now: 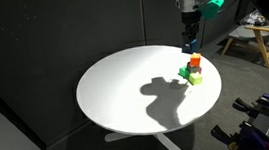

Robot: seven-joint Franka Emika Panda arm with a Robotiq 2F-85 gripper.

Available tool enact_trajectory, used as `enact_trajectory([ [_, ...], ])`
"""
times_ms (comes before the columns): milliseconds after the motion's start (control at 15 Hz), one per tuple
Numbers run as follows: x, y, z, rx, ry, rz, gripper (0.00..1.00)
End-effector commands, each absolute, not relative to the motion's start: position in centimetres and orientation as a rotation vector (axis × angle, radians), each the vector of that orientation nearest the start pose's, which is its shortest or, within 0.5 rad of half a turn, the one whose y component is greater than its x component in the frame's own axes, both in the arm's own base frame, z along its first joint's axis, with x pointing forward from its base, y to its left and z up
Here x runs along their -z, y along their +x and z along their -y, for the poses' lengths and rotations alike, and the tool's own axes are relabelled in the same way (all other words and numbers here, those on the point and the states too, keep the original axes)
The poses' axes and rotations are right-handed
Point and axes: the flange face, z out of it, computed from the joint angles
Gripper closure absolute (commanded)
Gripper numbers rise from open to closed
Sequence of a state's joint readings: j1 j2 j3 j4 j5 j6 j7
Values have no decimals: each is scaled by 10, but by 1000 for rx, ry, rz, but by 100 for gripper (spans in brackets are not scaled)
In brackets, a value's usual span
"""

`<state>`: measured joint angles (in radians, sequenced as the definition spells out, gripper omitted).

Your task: Put the blue block on the orange block

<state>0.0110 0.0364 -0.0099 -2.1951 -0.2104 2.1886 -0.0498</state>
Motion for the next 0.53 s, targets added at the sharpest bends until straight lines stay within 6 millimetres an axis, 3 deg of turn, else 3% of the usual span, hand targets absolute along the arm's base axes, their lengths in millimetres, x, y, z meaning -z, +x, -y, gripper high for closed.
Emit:
enact_trajectory([
  [0, -379, 538, 20, -46, -3280, 340, 70],
  [467, -390, 543, 46, -40, -3259, 452, 70],
])
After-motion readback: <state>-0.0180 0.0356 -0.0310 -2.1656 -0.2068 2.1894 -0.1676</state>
